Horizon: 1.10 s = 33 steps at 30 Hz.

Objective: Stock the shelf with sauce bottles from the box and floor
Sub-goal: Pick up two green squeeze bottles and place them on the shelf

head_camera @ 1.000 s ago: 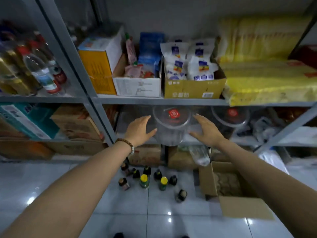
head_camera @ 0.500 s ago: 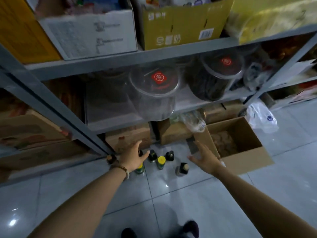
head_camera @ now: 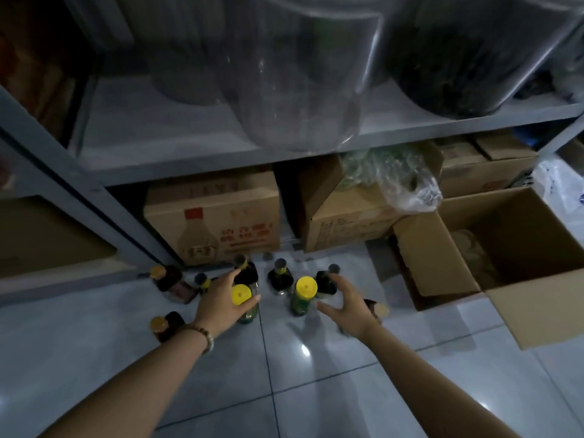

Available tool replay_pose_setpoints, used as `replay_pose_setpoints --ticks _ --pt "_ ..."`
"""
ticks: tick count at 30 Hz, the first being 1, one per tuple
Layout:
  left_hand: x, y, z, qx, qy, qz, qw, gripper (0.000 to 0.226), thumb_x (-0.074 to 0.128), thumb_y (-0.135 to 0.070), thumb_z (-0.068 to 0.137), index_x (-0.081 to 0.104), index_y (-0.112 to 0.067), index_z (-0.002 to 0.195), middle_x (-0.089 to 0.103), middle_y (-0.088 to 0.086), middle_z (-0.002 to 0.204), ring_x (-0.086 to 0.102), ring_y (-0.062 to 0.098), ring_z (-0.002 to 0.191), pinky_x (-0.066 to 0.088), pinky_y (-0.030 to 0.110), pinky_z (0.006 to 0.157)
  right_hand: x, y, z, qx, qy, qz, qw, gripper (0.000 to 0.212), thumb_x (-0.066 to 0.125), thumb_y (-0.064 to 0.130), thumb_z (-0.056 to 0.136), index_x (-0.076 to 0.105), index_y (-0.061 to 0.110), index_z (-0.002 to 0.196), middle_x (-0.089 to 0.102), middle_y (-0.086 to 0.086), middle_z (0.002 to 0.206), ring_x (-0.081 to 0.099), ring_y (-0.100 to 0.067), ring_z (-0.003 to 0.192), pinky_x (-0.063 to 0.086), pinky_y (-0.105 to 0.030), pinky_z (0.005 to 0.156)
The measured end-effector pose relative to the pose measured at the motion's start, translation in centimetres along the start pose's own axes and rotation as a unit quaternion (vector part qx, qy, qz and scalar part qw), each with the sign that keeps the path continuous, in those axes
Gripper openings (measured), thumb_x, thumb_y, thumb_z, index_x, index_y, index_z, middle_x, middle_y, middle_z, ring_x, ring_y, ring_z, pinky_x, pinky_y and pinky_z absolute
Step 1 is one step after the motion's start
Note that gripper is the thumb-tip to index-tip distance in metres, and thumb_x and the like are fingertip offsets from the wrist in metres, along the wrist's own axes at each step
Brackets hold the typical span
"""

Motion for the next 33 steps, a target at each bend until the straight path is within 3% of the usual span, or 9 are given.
replay_pose_setpoints --ticks 4,8,13,19,27,29,33 --pt "3.2 5.0 2.7 0.004 -0.035 -0.038 0.999 0.086 0.076 -0.048 0.069 0.037 -0.017 0.139 0.045 0.002 0.141 0.043 0.021 0.128 0.036 0.026 0.093 4.6 -3.2 4.4 0.006 -0.005 0.037 0.999 0.087 0.079 0.034 0.073 0.032 0.012 0.143 0.037 -0.005 0.146 0.036 -0.023 0.135 0.033 -0.041 0.111" --pt "6.3 8.4 4.9 -0.021 -0.027 -0.070 0.997 0.093 0.081 -0.049 0.063 0.035 -0.025 0.139 0.047 -0.003 0.138 0.046 0.020 0.125 0.039 0.029 0.096 7.4 -5.2 7.9 -0.016 -0.016 0.046 0.999 0.080 0.082 0.031 0.070 0.037 0.020 0.136 0.047 0.002 0.126 0.047 -0.019 0.119 0.039 -0.031 0.099" --pt "8.3 10.1 6.6 -0.017 -0.039 -0.109 0.993 0.076 0.084 -0.048 0.059 0.049 -0.027 0.123 0.061 -0.007 0.109 0.057 0.017 0.104 0.047 0.029 0.084 8.3 -5.6 10.5 -0.050 -0.050 0.013 0.997 0.057 0.083 0.034 0.068 0.044 0.027 0.108 0.050 0.016 0.091 0.056 -0.016 0.093 0.050 -0.035 0.082" --pt "9.2 10.3 6.6 0.021 -0.110 -0.155 0.981 0.063 0.085 -0.037 0.062 0.057 -0.020 0.117 0.061 -0.008 0.099 0.057 0.011 0.094 0.044 0.025 0.080 8.1 -5.7 11.2 -0.066 -0.062 -0.005 0.996 0.052 0.084 0.036 0.065 0.049 0.022 0.100 0.056 0.012 0.086 0.058 -0.015 0.086 0.051 -0.034 0.075" --pt "6.6 9.1 4.7 0.016 -0.189 -0.182 0.965 0.045 0.083 -0.043 0.061 0.062 -0.021 0.095 0.066 -0.007 0.084 0.063 0.012 0.080 0.042 0.014 0.063 5.9 -5.2 8.9 -0.065 -0.073 0.069 0.993 0.055 0.084 0.033 0.066 0.051 0.021 0.108 0.061 0.001 0.100 0.060 -0.020 0.096 0.054 -0.039 0.083" --pt "4.2 6.5 3.1 0.036 -0.181 -0.173 0.968 0.048 0.079 -0.051 0.058 0.061 -0.025 0.093 0.064 -0.013 0.081 0.061 0.004 0.076 0.042 0.011 0.061 4.1 -3.6 6.7 -0.073 -0.094 0.104 0.987 0.056 0.085 0.031 0.066 0.049 0.022 0.107 0.059 0.004 0.098 0.060 -0.016 0.093 0.054 -0.036 0.080" --pt "-3.3 -1.6 -0.5 0.100 -0.157 -0.180 0.966 0.048 0.073 -0.061 0.054 0.059 -0.035 0.092 0.061 -0.024 0.083 0.057 -0.010 0.074 0.042 0.004 0.061 -1.7 3.1 1.4 -0.133 -0.082 0.123 0.980 0.053 0.084 0.026 0.069 0.045 0.021 0.104 0.054 0.009 0.093 0.056 0.004 0.083 0.049 -0.014 0.068"
Point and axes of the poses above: each hand's wrist, its own z-axis towards the middle knuckle, its own x-axis out of the palm, y = z × x, the point moved 6 cm from there along z, towards the middle knuckle
